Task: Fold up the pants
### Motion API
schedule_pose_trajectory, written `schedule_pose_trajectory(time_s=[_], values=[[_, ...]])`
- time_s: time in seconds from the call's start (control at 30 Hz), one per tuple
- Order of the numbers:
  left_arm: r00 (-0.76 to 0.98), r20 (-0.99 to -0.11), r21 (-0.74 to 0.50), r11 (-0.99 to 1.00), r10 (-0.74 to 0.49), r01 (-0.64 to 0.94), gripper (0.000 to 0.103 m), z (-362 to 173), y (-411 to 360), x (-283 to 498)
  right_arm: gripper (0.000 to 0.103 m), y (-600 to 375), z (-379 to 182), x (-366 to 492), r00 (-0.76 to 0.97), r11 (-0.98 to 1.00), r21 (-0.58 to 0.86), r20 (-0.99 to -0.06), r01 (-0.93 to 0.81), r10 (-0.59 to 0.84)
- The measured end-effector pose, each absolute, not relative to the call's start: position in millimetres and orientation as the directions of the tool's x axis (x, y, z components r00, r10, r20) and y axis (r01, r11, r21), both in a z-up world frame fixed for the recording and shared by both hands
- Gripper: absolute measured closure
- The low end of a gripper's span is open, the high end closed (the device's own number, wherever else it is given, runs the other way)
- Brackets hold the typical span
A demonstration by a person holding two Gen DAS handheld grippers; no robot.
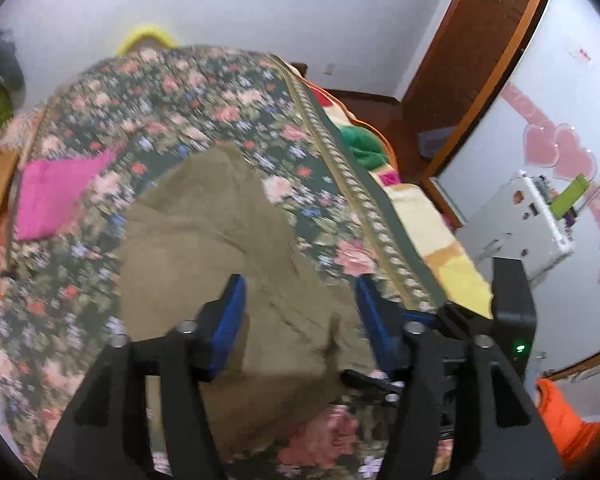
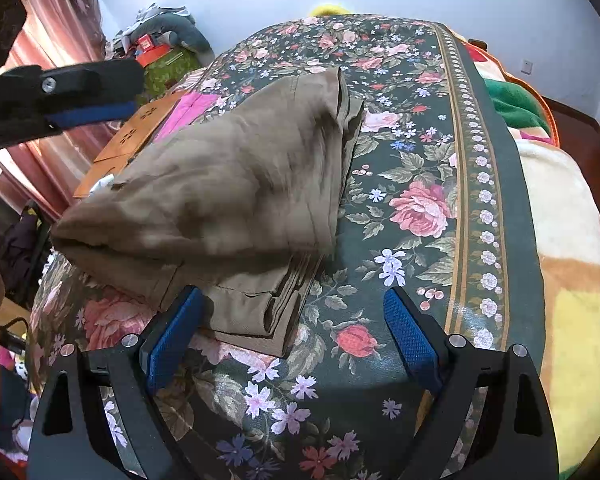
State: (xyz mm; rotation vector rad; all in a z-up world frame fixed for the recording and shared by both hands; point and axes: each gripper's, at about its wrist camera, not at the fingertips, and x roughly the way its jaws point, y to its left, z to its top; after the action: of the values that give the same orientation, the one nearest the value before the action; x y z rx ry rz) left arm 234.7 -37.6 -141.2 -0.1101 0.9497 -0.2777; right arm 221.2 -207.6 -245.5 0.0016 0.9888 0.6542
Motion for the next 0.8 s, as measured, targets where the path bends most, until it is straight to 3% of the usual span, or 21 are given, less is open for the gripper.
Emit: schedule_pose_trajectory(time_s=[0.33, 0.57, 0.8], values=[[0.609, -0.792, -0.007, 0.998, -0.043, 0.061, 0.016, -134.7, 26.7, 274.7, 0.013, -214.6, -237.0, 221.2, 0.412, 0.819, 0.285, -0.753, -0.497, 0.513], [0.531, -0.841, 0.135, 0.991, 0.105, 0.017, 0.015, -167.9, 60.9, 339.3, 0.013, -228.7, -223.0, 223.7, 0.470, 0.840, 0.280, -0.726, -0.464, 0.502], [0.412, -0.907, 0.115, 0.992, 0.081, 0.058, 0.015, -222.0, 58.0, 392.1, 0.013, -237.0, -216.4, 230.4, 0.499, 0.858, 0.267, -0.722, -0.438, 0.479]])
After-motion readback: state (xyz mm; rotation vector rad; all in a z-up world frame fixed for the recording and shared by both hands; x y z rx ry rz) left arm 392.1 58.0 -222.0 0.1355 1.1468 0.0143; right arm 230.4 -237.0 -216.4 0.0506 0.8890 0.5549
